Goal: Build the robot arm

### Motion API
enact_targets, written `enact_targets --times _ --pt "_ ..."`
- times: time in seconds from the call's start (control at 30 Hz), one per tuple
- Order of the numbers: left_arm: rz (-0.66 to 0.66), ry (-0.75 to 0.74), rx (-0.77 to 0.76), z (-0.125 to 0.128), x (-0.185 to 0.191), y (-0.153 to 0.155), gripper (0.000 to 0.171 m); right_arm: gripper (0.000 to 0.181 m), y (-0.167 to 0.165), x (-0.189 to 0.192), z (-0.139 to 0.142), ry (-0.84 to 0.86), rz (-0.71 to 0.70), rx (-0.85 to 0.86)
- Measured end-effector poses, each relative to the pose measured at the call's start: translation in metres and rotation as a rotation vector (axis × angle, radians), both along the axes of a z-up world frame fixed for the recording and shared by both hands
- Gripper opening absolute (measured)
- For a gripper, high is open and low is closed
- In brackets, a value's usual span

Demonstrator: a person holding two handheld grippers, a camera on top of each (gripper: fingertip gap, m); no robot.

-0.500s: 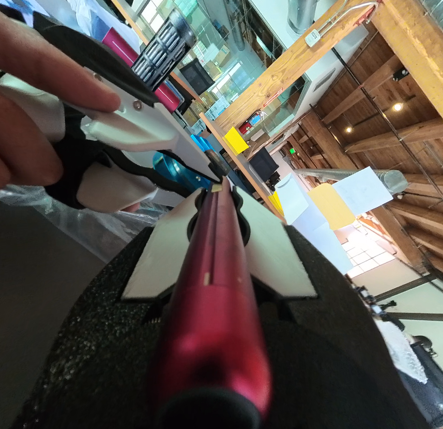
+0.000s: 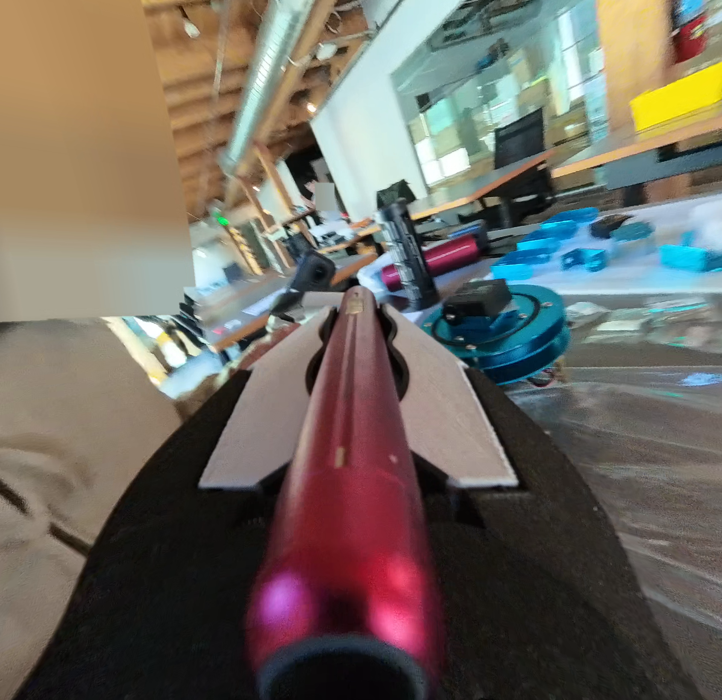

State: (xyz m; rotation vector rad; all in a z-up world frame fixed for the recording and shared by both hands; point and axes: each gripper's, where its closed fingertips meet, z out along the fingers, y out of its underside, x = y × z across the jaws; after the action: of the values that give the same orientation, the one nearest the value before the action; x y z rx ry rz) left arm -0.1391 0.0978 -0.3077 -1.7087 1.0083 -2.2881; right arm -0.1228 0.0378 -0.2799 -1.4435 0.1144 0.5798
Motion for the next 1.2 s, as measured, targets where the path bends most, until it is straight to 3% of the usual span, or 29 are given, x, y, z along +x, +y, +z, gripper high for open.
enact_targets --times 0.13,0.3,0.47,0.6,0.97,1.2 --pt "-0.086 -0.106 0.012 0.013 -0.012 -0.014 0.019 0.02 -0.004 -0.002 0.003 0.076 0.053 0.01" --pt "-0.097 -0.173 0.055 0.023 -0.02 -0.02 0.019 0.02 -0.006 -0.007 0.004 0.115 0.098 0.014" --pt "-0.093 -0.195 0.089 0.026 -0.023 -0.023 0.003 0.02 -0.005 -0.014 0.004 0.112 0.125 0.009" --pt "-0.098 -0.219 0.12 0.029 -0.028 -0.023 0.001 0.02 -0.008 -0.013 0.003 0.134 0.136 0.013" --pt "-0.123 -0.32 0.712 0.022 -0.051 -0.035 0.0 0.021 -0.026 -0.03 0.006 0.05 0.268 -0.045" --pt "-0.174 -0.374 0.874 0.019 -0.062 -0.047 0.0 0.021 -0.026 -0.038 0.001 0.108 0.334 -0.078"
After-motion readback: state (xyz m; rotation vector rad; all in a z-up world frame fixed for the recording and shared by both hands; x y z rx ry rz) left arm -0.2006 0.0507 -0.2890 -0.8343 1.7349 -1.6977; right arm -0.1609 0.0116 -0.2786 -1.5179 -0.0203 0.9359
